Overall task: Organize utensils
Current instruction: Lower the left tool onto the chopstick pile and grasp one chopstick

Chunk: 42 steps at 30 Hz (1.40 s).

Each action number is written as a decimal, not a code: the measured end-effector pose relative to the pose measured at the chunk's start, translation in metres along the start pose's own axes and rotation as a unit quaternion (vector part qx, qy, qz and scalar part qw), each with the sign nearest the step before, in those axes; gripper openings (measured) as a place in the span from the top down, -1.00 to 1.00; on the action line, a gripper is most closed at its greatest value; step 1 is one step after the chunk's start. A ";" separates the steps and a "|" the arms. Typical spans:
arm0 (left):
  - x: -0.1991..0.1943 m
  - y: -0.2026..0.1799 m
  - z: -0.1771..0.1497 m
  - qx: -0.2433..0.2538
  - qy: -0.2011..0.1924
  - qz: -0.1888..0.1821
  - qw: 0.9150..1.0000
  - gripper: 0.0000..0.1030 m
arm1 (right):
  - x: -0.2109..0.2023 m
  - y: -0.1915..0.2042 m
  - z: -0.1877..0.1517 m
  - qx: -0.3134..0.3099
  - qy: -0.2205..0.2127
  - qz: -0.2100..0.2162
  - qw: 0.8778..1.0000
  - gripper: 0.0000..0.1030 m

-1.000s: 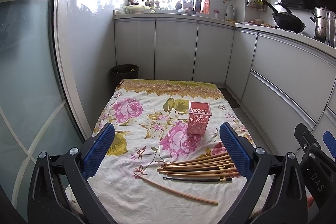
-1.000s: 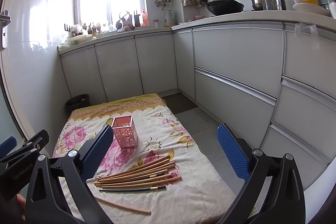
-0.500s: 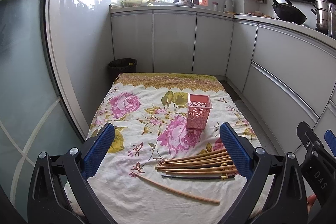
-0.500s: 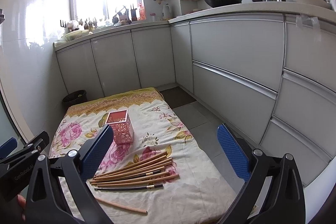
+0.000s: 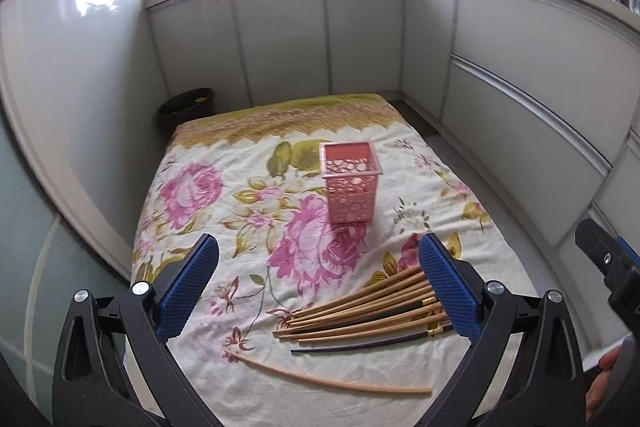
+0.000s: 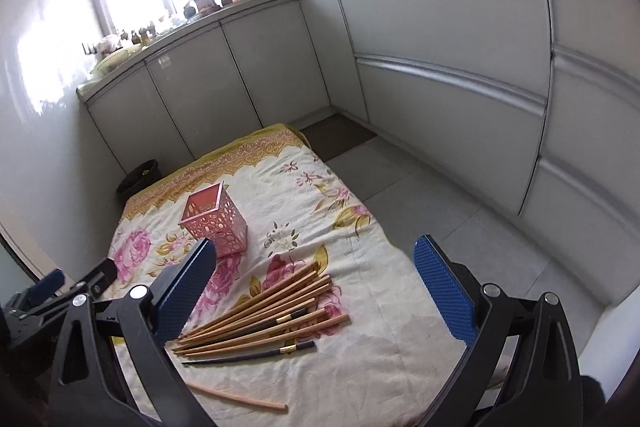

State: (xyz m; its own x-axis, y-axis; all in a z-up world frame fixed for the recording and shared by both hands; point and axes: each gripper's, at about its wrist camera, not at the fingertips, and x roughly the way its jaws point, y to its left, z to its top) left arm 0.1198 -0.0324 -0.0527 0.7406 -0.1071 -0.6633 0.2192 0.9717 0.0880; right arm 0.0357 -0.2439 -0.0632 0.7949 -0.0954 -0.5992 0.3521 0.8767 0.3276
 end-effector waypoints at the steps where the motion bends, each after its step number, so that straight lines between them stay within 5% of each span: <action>1: 0.009 -0.005 0.006 0.025 0.012 -0.021 0.999 -0.86 | 0.007 -0.010 0.003 0.025 0.020 0.010 0.999 -0.87; 6: 0.066 -0.044 0.025 0.157 0.092 -0.092 0.979 -0.86 | 0.039 -0.050 0.007 0.111 0.097 0.037 0.988 -0.87; 12: 0.150 -0.083 0.032 0.211 0.246 -0.146 0.935 -0.85 | 0.076 -0.088 -0.011 0.181 0.173 0.056 0.967 -0.87; 19: 0.216 -0.111 0.020 0.241 0.356 -0.163 0.888 -0.30 | 0.103 -0.100 -0.015 0.198 0.195 0.064 0.959 -0.87; 23: 0.233 -0.118 0.014 0.255 0.380 -0.173 0.872 -0.08 | 0.113 -0.108 -0.017 0.208 0.207 0.063 0.954 -0.87; 27: 0.240 -0.124 0.008 0.273 0.390 -0.185 0.860 0.25 | 0.119 -0.112 -0.018 0.214 0.216 0.064 0.950 -0.87; 34: 0.244 -0.130 -0.005 0.297 0.395 -0.195 0.847 0.41 | 0.124 -0.113 -0.018 0.212 0.219 0.063 0.950 -0.87; 39: 0.250 -0.144 -0.015 0.319 0.389 -0.191 0.843 0.59 | 0.125 -0.111 -0.019 0.207 0.219 0.056 0.952 -0.87; 42: 0.241 -0.137 -0.019 0.313 0.378 -0.191 0.850 0.78 | 0.125 -0.110 -0.018 0.203 0.218 0.051 0.953 -0.87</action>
State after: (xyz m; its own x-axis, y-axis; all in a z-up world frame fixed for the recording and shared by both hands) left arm 0.2561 -0.1874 -0.2386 -0.0296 0.0061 -0.9995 0.8225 0.5684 -0.0209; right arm 0.0881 -0.3437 -0.1871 0.5863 0.2636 -0.7660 0.5163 0.6070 0.6041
